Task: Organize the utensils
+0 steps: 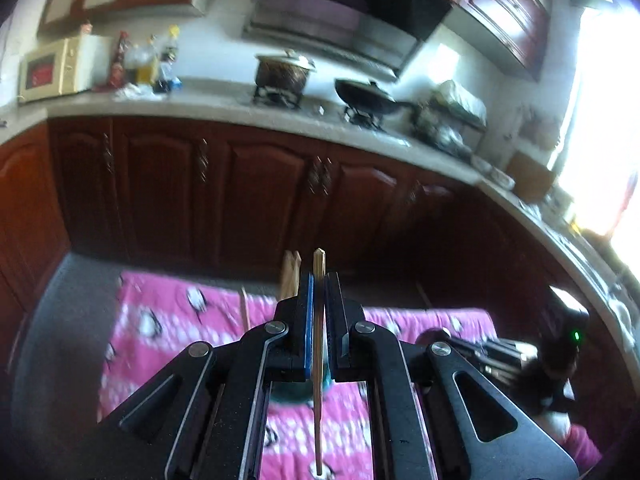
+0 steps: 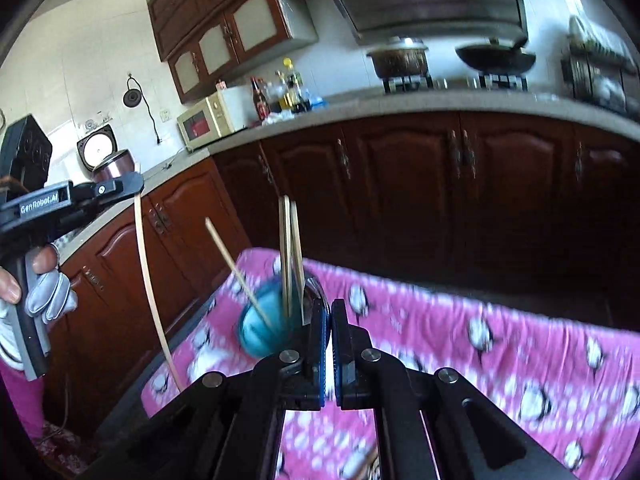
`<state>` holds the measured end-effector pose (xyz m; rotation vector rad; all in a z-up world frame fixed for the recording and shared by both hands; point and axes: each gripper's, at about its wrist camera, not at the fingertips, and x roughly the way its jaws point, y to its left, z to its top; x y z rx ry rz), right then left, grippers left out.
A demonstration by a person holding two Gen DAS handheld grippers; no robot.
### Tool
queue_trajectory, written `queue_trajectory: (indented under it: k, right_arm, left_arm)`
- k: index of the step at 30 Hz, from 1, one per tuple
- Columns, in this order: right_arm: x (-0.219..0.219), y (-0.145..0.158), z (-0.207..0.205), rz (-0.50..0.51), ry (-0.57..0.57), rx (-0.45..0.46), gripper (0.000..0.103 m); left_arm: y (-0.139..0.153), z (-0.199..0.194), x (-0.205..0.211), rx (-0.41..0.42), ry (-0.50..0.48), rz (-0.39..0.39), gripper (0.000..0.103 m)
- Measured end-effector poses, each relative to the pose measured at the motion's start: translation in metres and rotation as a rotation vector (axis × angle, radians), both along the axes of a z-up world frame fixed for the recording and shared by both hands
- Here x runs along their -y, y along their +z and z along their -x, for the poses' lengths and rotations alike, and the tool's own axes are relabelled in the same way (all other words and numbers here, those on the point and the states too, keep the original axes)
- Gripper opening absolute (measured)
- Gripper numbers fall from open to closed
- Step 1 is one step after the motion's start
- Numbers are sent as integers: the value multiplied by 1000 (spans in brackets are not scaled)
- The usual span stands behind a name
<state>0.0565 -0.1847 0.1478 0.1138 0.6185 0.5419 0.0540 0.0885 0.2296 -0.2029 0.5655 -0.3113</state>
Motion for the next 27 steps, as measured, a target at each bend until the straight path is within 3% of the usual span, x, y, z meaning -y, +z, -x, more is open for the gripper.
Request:
queue_trajectory:
  k: [10, 27]
  right_arm:
    - [-45, 14, -45, 99, -79, 100, 2]
    - [-70, -15, -79, 198, -93, 123, 2]
  left_arm:
    - [3, -48, 5, 93, 129, -89, 4]
    - [-47, -98, 13, 95, 194, -127, 4]
